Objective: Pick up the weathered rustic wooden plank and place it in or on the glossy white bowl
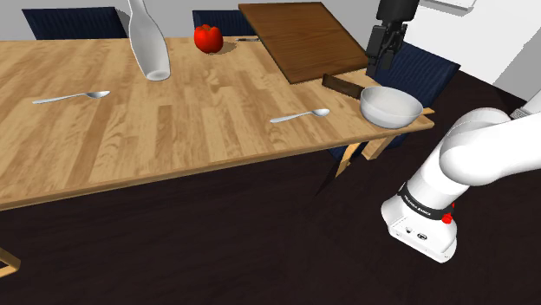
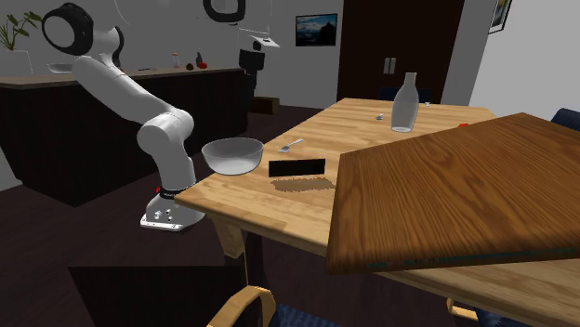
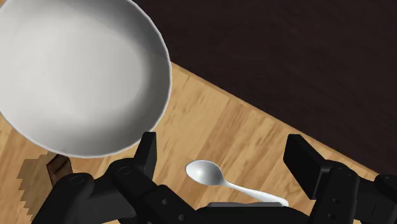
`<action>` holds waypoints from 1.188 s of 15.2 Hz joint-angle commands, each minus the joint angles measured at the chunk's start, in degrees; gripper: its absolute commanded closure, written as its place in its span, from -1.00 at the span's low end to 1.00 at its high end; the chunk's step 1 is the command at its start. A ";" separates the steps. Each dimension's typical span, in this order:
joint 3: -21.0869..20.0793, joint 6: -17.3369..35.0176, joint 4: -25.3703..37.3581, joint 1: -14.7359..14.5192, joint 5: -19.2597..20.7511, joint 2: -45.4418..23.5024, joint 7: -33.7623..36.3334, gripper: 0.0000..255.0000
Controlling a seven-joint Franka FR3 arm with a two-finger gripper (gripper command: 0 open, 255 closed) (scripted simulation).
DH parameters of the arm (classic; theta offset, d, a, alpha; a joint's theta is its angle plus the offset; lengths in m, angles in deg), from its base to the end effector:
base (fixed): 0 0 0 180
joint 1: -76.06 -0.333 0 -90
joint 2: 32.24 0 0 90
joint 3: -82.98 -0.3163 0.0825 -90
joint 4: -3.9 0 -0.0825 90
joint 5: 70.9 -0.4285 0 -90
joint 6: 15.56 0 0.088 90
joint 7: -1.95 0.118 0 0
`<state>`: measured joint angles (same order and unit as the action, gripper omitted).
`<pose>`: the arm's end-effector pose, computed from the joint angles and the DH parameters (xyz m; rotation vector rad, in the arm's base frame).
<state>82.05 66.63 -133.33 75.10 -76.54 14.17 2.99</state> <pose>0.3262 0.0244 0.5578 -3.0496 -0.0228 0.2332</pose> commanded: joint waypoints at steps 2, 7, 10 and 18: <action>0.93 1.51 -1.21 0.30 1.04 0.10 -1.46 -1.00; 5.81 9.66 -6.21 2.01 6.09 -0.82 -8.52 -1.00; 8.92 15.03 -8.29 3.11 8.87 -2.57 -12.63 -1.00; 17.78 30.49 -10.03 5.18 14.40 -11.74 -23.30 -1.00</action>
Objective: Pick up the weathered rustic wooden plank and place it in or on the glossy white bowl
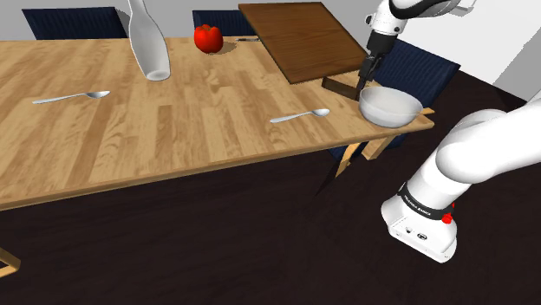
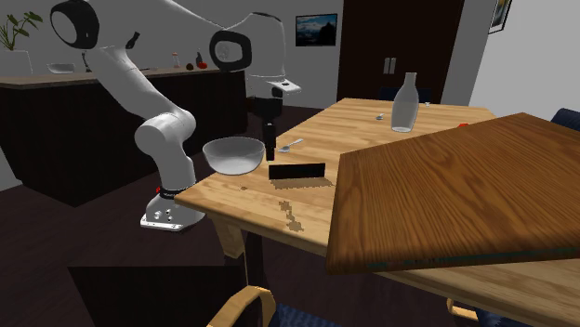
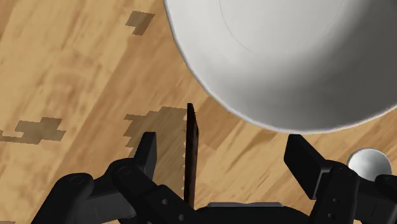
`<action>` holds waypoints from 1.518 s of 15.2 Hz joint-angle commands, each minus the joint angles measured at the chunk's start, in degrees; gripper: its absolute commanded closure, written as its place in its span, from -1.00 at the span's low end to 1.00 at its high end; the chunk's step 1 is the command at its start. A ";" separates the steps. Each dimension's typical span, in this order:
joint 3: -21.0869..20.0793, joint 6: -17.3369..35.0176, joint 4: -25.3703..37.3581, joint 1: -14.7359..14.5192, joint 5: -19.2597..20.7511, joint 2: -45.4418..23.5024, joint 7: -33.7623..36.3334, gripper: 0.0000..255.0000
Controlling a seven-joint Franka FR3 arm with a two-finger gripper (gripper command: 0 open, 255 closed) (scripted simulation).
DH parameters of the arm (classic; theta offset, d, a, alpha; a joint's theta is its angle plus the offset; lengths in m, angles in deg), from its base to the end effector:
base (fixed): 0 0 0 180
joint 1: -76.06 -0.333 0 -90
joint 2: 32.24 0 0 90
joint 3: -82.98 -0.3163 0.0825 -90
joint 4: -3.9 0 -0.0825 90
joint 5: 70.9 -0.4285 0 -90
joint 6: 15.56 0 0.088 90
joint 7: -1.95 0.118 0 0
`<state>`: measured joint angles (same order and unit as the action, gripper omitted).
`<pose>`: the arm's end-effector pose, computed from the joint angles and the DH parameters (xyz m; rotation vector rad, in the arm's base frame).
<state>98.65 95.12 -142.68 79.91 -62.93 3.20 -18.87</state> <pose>0.3777 -0.1416 0.4328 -3.1023 -0.1928 0.0180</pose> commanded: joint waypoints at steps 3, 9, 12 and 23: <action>1.72 4.89 -1.81 0.86 0.92 -2.24 -2.43 -1.00; 1.28 9.92 -4.99 2.06 0.52 -4.22 -3.08 -1.00; 1.04 9.94 -5.00 2.31 0.37 -4.26 -3.20 -1.00; 1.55 10.07 -4.37 3.00 0.20 -5.03 -4.47 1.00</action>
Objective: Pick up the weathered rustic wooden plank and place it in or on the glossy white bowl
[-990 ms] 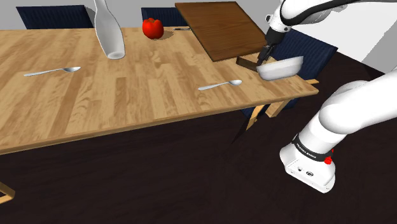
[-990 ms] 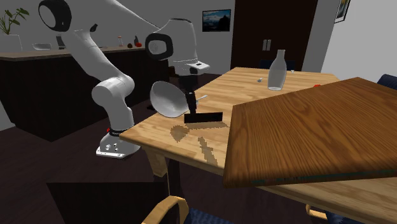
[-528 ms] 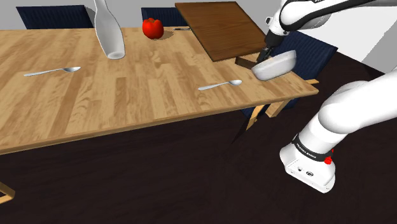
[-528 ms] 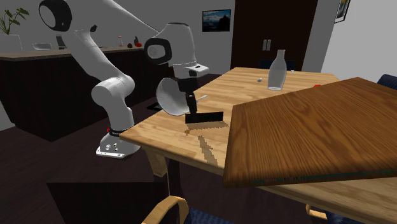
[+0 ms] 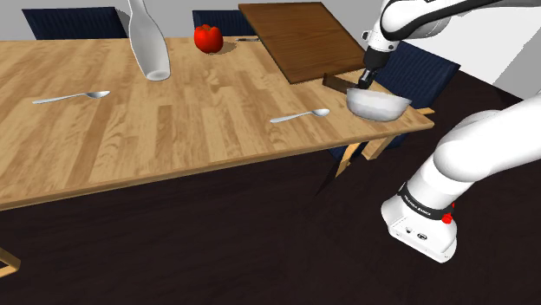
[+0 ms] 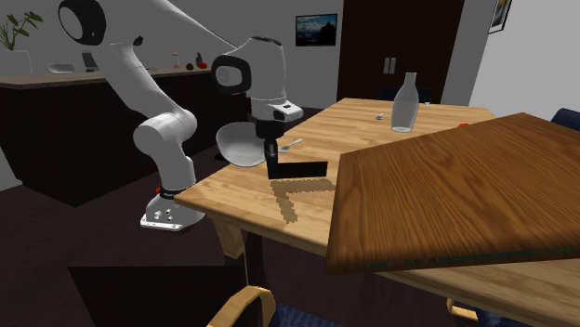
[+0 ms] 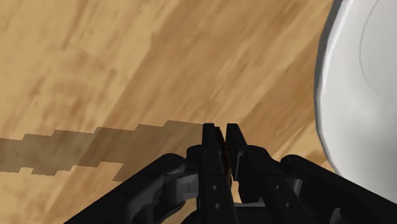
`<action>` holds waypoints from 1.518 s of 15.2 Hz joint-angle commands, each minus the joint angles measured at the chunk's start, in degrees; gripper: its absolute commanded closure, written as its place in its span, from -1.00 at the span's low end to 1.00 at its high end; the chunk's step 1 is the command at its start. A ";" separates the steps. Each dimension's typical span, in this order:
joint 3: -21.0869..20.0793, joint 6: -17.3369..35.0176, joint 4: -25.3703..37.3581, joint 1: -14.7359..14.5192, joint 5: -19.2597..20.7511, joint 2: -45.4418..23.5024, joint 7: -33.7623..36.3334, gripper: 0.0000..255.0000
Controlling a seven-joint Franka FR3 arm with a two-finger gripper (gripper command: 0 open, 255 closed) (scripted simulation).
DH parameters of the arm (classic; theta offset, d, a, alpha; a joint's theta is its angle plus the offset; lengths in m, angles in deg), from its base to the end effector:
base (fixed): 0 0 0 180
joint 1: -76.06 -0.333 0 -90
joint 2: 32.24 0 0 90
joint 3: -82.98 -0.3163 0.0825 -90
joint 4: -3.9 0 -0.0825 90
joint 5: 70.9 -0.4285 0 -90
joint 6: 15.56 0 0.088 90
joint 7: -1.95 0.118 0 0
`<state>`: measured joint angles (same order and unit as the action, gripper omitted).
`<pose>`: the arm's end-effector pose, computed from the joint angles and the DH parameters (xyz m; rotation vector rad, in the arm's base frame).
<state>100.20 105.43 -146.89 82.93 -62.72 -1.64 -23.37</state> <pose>0.3778 -0.1670 0.3769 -3.1077 -0.2107 -0.0176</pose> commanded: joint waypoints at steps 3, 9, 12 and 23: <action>-0.91 -0.34 -0.79 -0.29 -0.09 0.52 1.09 1.00; -1.64 -5.65 2.57 -0.34 -0.40 2.49 1.25 1.00; -1.98 -8.21 4.40 -0.39 -0.57 3.22 1.30 1.00; -3.06 -17.11 11.88 -0.67 -1.28 4.65 1.40 1.00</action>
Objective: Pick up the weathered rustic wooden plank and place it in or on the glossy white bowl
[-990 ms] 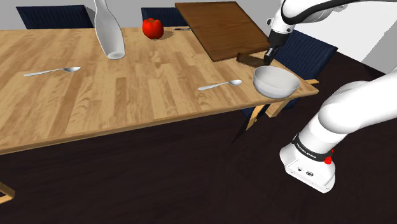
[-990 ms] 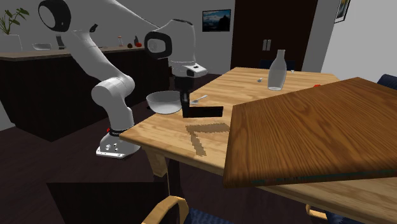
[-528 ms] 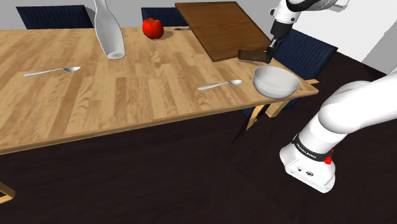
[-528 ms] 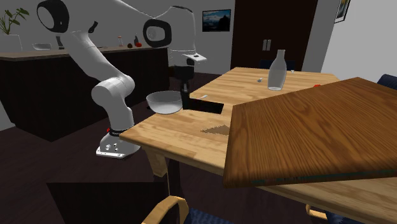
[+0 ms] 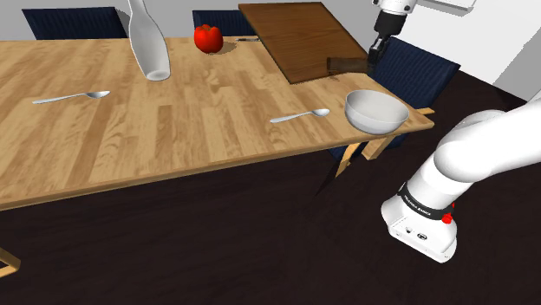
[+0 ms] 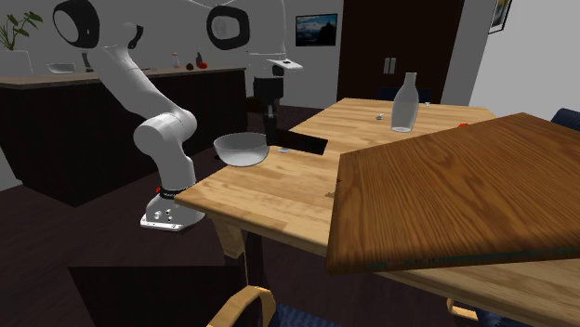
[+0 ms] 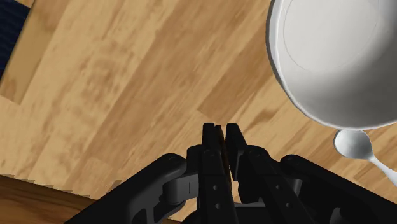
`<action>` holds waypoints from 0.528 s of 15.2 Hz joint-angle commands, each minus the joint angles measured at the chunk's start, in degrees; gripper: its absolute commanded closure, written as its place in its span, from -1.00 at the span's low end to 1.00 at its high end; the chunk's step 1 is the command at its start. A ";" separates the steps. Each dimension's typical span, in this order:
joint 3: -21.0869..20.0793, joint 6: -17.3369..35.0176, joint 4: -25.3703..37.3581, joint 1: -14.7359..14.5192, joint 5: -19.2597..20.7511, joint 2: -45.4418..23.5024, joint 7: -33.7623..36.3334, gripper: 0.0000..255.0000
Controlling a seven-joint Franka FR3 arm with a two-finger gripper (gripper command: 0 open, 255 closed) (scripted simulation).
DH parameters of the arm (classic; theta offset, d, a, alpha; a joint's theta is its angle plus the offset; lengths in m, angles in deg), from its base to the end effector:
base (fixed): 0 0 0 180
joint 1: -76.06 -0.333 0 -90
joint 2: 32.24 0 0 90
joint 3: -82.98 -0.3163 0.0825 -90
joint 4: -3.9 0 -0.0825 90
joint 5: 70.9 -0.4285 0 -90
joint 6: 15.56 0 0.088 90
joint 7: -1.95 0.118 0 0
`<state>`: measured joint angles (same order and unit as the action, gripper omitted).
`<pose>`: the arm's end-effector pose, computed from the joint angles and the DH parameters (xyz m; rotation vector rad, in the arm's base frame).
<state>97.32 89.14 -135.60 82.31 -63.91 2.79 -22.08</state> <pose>0.3818 -0.1596 0.4859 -3.1082 -0.2120 -0.0015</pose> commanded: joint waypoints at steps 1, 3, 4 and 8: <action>-0.27 -1.60 1.33 -0.08 -0.16 0.25 0.11 1.00; -0.44 -3.15 2.83 -0.15 -0.29 0.29 0.11 1.00; -0.52 -3.91 3.60 -0.18 -0.36 0.29 0.11 1.00; -0.99 -6.87 4.20 0.09 -0.24 2.64 0.23 1.00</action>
<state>96.62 83.02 -130.86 82.28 -64.20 4.15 -22.08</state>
